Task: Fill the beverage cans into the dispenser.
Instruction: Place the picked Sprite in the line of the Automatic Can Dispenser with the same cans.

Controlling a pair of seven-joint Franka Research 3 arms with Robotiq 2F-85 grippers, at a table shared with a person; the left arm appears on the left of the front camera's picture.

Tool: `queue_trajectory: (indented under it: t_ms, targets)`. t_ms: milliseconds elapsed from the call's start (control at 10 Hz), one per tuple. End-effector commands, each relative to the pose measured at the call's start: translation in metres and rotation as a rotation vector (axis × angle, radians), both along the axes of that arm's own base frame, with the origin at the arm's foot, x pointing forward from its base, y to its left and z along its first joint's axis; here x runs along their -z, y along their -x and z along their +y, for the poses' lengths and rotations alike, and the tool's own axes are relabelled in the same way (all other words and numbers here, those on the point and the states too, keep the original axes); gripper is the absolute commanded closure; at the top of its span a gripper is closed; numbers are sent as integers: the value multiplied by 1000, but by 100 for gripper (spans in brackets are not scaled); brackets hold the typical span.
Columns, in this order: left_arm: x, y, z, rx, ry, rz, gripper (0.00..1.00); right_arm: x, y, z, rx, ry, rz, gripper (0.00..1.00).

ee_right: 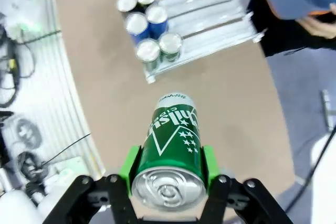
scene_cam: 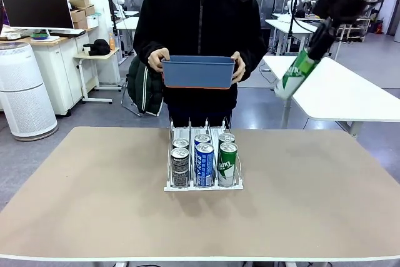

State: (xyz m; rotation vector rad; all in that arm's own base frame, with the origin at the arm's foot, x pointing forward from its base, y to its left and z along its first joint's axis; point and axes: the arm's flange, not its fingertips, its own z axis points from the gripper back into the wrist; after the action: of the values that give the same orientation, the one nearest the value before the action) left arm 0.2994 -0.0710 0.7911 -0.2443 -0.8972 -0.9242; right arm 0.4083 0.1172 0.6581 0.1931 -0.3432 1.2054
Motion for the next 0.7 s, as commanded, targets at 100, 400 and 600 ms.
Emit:
queue_trajectory:
  t_ms: [100,400,600]
  targets:
    - [1,-1,1,-7,0,-4,0,55,47,7,-27,69,12,42]
    - [1,-1,1,-7,0,-4,0,103,67,22,-89,164,23,42]
    - [1,-1,1,-7,0,-4,0,134,62,44,-171,196,20,42]
